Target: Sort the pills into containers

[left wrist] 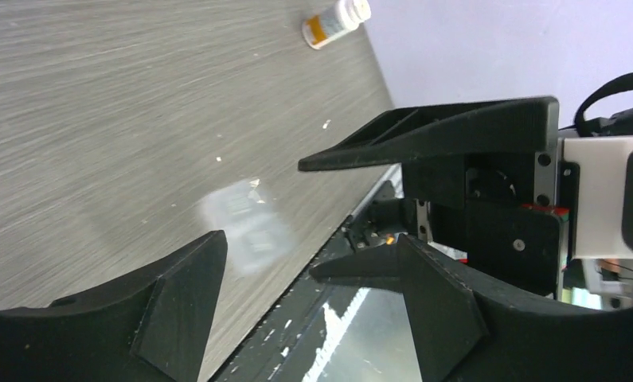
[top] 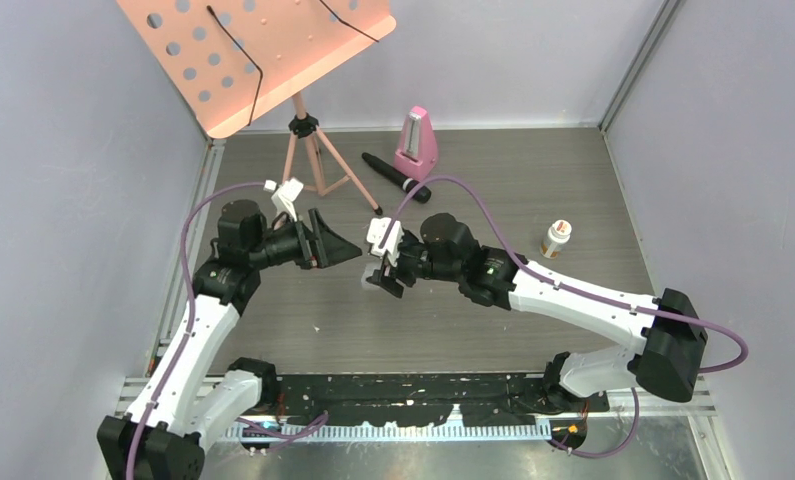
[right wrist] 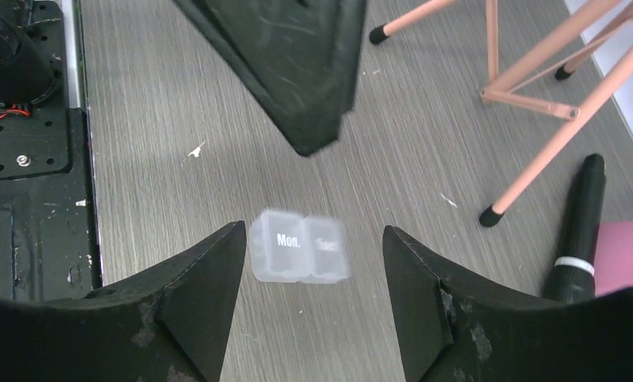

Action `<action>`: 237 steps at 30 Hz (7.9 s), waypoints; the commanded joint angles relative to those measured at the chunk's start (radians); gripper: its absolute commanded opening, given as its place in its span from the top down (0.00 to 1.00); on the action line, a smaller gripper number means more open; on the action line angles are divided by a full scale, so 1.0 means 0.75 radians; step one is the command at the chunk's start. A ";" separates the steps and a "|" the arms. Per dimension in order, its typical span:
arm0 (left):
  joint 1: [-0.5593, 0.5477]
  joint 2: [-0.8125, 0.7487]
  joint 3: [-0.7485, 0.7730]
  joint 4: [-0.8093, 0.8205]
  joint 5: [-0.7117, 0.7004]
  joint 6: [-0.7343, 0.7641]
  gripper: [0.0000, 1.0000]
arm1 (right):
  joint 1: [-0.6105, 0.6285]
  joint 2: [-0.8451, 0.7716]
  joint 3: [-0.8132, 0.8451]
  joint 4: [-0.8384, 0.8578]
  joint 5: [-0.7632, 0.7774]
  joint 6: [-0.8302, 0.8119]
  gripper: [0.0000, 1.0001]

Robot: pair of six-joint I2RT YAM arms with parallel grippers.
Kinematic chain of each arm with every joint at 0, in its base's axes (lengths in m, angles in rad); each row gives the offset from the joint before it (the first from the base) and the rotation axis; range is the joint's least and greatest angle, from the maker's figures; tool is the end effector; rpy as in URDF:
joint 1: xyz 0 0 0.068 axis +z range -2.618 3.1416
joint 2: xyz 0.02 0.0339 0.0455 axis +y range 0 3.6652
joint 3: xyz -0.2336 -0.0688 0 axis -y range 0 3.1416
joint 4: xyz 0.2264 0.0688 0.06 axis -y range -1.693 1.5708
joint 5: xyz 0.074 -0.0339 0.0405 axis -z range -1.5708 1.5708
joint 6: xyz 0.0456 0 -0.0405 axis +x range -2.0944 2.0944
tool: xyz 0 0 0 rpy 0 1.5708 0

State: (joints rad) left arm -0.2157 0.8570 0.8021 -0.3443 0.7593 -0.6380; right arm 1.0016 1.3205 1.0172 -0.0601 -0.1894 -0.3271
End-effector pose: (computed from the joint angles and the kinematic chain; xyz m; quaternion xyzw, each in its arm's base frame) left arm 0.1838 -0.0724 0.2959 0.0381 0.7997 -0.4937 0.3396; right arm 0.1583 0.2634 0.2872 -0.5476 0.6122 0.2605 0.5076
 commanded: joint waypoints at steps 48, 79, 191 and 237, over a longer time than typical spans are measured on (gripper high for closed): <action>0.064 0.001 -0.102 -0.429 -0.901 -0.051 0.27 | -0.116 1.172 0.969 -0.776 0.757 1.166 0.47; 0.064 -0.178 -0.104 -0.455 -1.098 -0.035 0.24 | -0.036 0.747 0.674 -0.699 0.415 0.890 0.21; -0.085 0.231 -0.176 0.414 -0.272 -0.341 0.77 | -0.059 0.296 0.161 -0.002 0.065 0.829 0.51; -0.064 0.158 -0.055 0.083 -0.363 -0.413 1.00 | -0.088 0.357 0.308 -0.030 -0.046 1.179 0.65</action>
State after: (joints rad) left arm -0.2737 1.0149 0.7624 -0.2848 0.4717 -0.9459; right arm 0.9493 1.5978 1.2137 -0.1303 -0.1642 0.5346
